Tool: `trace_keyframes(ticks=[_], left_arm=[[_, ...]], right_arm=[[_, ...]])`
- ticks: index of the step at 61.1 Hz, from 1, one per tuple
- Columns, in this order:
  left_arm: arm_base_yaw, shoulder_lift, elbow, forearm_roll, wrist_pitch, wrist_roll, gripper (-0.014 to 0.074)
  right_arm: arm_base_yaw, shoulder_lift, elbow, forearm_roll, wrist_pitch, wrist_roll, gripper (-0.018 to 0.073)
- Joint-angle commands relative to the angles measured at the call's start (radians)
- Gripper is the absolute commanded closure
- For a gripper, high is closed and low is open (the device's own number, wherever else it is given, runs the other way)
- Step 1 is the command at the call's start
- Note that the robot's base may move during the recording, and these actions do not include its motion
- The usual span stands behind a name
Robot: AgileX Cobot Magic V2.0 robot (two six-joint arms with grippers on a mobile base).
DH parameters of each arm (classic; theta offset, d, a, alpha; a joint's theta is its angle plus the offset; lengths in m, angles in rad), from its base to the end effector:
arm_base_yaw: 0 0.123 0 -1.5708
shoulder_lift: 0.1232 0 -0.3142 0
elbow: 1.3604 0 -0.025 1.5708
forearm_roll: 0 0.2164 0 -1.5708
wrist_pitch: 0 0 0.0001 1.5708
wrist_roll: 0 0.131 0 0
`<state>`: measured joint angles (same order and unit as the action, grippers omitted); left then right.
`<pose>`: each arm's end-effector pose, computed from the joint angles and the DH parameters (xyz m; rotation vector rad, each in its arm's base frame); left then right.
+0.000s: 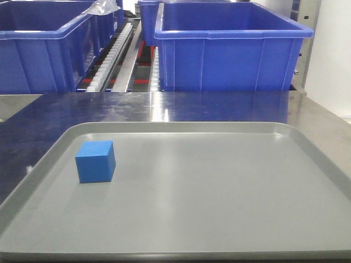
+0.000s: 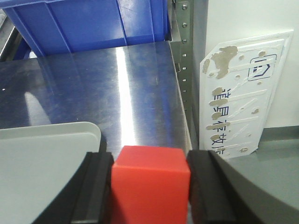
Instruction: Sort and place red and blue blocks on shelf
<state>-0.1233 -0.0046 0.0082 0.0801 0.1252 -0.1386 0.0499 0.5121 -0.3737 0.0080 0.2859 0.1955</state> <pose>0.0324 -0.0027 0.1977 0.0440 1.6130 -0.1330 0.0880 0.0047 0.2799 0.1448 1.9062 0.1732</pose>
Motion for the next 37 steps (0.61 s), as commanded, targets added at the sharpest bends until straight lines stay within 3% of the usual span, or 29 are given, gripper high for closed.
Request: trace_keyframes(ticks=[1,13,29,37], left_arm=[[0.002,-0.010,0.036,0.008,-0.082,0.000,0.0470],[0.002,0.143,-0.112,0.004,-0.044,-0.002,0.0470],[-0.014,0.579,-0.535,0.004,0.347,-0.002,0.0470],[-0.014,0.724,-0.673,0.010,0.450,-0.002,0.0470]], right_arm=[[-0.004,-0.001,-0.028,-0.013,-0.097,-0.001,0.0504],[-0.004,-0.001,-0.028,-0.013,-0.097,-0.001,0.0504],[-0.004,-0.001,-0.028,-0.013,-0.097,-0.001,0.0504],[-0.004,-0.001,-0.028,-0.013,-0.097,-0.001,0.0504]])
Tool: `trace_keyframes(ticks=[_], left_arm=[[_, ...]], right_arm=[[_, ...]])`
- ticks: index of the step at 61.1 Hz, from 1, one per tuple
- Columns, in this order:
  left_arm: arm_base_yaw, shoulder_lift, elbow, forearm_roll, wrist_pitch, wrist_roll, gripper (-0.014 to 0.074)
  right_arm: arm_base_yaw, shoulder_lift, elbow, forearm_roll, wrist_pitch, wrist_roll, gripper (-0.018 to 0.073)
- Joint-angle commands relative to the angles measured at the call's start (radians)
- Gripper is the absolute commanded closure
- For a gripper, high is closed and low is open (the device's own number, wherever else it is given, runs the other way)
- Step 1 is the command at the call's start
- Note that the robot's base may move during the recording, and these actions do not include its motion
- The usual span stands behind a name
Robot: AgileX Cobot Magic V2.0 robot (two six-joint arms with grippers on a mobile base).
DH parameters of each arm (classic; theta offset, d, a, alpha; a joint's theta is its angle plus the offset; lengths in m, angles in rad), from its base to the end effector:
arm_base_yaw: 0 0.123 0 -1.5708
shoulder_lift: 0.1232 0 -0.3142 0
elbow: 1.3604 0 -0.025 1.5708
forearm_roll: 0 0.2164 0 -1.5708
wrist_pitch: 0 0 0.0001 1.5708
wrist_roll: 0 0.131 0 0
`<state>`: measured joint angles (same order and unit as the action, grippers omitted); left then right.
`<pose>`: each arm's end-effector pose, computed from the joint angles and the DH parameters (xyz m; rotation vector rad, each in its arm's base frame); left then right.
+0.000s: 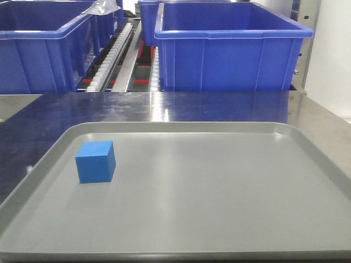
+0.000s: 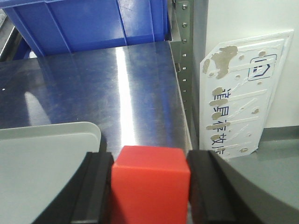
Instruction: Sort and place red and blue blocks on shelf
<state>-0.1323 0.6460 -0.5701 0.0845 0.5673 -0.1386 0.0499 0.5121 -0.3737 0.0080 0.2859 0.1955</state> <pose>0.1015 -0.0075 0.3000 0.0422 2.1249 -0.0700 0.0880 0.0047 0.2799 0.1448 1.9062 0.1732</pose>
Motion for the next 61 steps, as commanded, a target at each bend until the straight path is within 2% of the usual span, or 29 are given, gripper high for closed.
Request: trace_keyframes(ticks=[1,11,61], left_arm=[[-0.005,0.091,-0.107,0.006,0.015,-0.002,0.0470],[-0.005,0.157,-0.159,0.008,0.041,-0.002,0.0470],[-0.005,0.159,-0.161,-0.039,0.027,-0.002,0.0470]], right_arm=[[-0.004,-0.001,-0.028,-0.013,-0.097,-0.001,0.0504],[-0.004,-0.001,-0.028,-0.013,-0.097,-0.001,0.0504],[-0.004,-0.001,-0.028,-0.013,-0.097,-0.001,0.0504]])
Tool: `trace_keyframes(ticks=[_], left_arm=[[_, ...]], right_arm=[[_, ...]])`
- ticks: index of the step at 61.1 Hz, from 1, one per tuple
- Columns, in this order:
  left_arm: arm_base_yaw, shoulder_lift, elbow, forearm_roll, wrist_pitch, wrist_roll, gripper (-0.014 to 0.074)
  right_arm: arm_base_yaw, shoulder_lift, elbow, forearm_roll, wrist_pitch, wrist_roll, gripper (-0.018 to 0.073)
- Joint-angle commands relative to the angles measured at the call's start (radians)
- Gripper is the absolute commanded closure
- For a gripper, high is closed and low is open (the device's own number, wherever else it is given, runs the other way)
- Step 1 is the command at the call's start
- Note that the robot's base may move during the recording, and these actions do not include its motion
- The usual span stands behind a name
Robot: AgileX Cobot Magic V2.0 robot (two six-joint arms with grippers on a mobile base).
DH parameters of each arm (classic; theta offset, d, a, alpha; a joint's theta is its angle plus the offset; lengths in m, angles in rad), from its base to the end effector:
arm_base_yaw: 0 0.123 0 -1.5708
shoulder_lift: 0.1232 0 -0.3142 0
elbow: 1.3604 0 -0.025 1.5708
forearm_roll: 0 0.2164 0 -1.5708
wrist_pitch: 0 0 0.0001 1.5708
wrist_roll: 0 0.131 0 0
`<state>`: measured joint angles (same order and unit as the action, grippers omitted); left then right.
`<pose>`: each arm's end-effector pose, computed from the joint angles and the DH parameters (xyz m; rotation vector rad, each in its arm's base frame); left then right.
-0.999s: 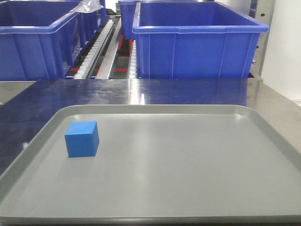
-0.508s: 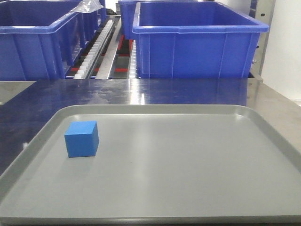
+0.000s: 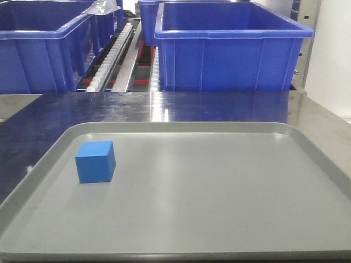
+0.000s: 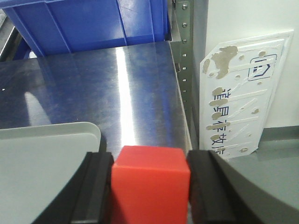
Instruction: Sort and place red and blue blocks on shelf
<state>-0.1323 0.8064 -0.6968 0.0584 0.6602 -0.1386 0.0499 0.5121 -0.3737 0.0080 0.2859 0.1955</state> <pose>0.1300 -0.0126 0.3124 0.0257 2.2531 -0.0803 0.0880 0.0047 0.2799 0.1448 1.9062 0.1732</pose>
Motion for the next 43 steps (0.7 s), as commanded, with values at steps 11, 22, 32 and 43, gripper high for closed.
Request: trace_keyframes(ticks=[11,22,32,43], left_arm=[[-0.005,-0.002,-0.034,-0.022,-0.057,-0.036,0.0414],[-0.005,0.038,-0.034,-0.036,-0.036,-0.034,0.0148],[-0.005,0.110,-0.034,-0.145,-0.007,-0.032,-0.0011],[-0.005,0.182,-0.063,-0.246,0.011,0.000,-0.0009]], right_arm=[[-0.004,-0.001,-0.028,-0.013,-0.097,-0.001,0.0504],[-0.004,-0.001,-0.028,-0.013,-0.097,-0.001,0.0504],[-0.004,-0.001,-0.028,-0.013,-0.097,-0.001,0.0504],[-0.004,-0.001,-0.028,-0.013,-0.097,-0.001,0.0504]])
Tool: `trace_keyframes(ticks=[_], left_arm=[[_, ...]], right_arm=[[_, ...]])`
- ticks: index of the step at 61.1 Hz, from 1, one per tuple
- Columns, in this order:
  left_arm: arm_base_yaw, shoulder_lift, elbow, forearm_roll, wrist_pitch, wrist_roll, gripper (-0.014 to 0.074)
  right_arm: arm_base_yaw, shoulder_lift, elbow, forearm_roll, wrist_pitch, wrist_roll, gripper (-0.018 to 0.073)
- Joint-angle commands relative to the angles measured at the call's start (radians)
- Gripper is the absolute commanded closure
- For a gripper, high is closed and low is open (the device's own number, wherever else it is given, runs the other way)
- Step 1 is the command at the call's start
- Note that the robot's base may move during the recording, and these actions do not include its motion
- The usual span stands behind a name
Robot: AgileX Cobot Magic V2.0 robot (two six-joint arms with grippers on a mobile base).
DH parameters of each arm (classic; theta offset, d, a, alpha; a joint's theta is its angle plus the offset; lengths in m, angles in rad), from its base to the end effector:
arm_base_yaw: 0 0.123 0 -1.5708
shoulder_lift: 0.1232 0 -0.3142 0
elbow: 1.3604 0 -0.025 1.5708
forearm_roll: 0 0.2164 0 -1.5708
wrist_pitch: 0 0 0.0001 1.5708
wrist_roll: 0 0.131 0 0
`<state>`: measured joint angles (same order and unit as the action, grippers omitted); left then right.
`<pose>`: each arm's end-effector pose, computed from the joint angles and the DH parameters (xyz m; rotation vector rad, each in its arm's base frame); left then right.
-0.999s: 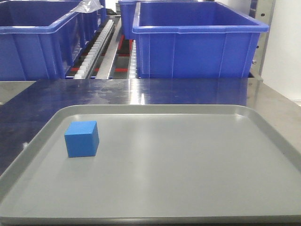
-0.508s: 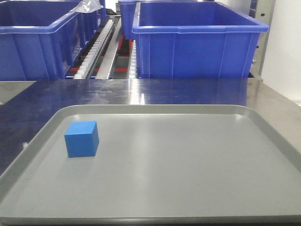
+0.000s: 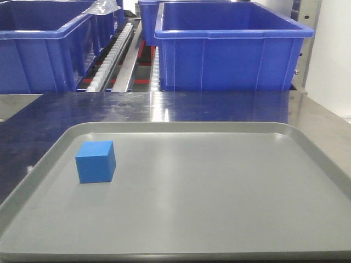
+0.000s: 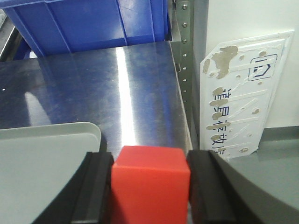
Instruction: Sort and place red and blue blocks on shelf
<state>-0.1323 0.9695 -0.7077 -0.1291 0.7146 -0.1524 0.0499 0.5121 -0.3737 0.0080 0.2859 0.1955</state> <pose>0.1527 -0.0315 0.2879 -0.1083 2.4684 -0.2701 0.0880 0.0047 0.2799 0.1448 1.9062 0.1732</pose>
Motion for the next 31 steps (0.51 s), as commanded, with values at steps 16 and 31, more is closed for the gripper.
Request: trace_keyframes(ticks=[16,31], left_arm=[[-0.086,0.095,-0.145,-0.071,-0.041,0.014,-0.0009],[-0.201,0.197,-0.221,-0.072,-0.043,0.002,-0.0009]], right_arm=[[-0.004,-0.001,-0.028,-0.013,-0.097,-0.001,0.0504],[-0.004,-0.001,-0.028,-0.013,-0.097,-0.001,0.0504]])
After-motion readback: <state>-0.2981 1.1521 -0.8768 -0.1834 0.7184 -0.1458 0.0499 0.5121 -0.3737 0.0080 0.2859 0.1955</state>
